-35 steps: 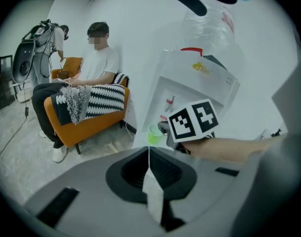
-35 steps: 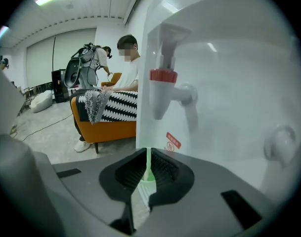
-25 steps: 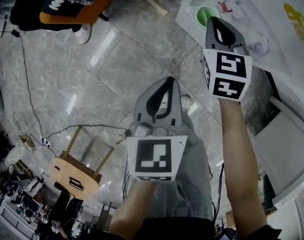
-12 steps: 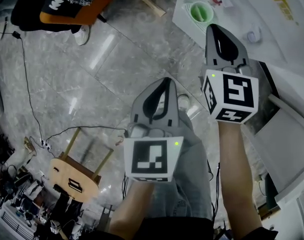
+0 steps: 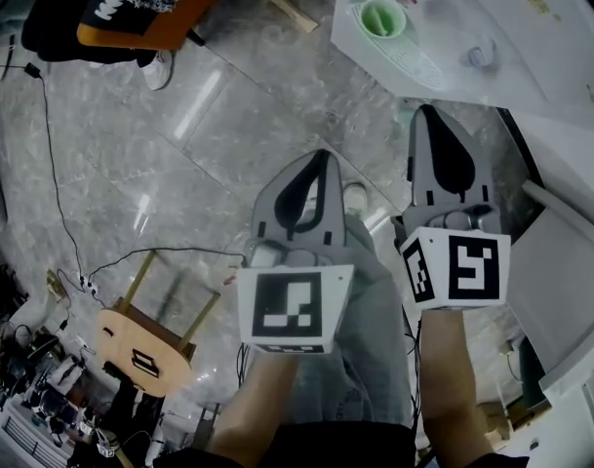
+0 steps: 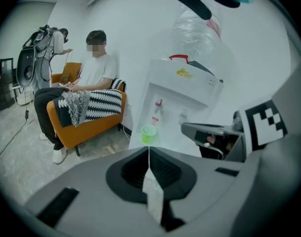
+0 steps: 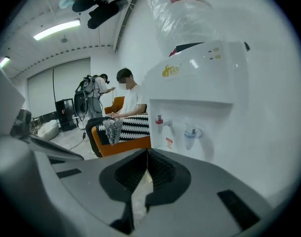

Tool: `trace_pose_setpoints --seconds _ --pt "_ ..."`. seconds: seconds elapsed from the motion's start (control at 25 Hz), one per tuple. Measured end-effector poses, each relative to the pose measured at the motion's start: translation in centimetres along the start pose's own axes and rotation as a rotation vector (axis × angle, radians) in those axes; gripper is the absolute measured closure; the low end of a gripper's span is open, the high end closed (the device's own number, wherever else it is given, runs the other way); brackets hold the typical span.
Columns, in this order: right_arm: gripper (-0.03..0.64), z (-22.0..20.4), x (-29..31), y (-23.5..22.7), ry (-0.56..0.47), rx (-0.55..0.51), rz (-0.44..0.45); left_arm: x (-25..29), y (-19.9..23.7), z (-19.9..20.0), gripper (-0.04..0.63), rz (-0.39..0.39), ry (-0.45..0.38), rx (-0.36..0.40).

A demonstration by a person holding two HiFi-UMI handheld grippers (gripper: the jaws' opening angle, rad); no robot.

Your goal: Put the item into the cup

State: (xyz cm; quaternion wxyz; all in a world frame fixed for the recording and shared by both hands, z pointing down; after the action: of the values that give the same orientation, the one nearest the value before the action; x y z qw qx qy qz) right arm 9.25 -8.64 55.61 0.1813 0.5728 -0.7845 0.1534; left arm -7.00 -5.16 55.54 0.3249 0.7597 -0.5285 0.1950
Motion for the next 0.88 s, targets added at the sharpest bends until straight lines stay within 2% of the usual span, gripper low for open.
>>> trace_pose_setpoints --seconds 0.28,0.48,0.88 --pt "0.603 -0.9 -3.7 1.2 0.010 0.078 -0.011 -0.9 -1.3 -0.2 0.581 -0.014 -0.008 0.008" --pt "0.603 -0.3 -4.8 1.6 -0.014 0.090 -0.017 -1.5 -1.9 0.0 0.581 -0.026 -0.030 0.015" --pt "0.604 5.4 -7.9 1.7 -0.065 0.045 -0.014 -4.9 -3.3 4.7 0.581 -0.026 -0.124 0.036"
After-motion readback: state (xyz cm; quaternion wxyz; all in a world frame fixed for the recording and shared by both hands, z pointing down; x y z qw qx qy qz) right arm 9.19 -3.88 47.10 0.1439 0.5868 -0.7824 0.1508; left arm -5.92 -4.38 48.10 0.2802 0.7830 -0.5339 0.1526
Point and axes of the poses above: the fingertips, and each gripper's own axes: x forward along the fingers, y to its left, z out of its top, the point moved 9 cm from there along -x, backward along the fingers, and after that the axes turned 3 degrees about -x, right-handed, at the moved point
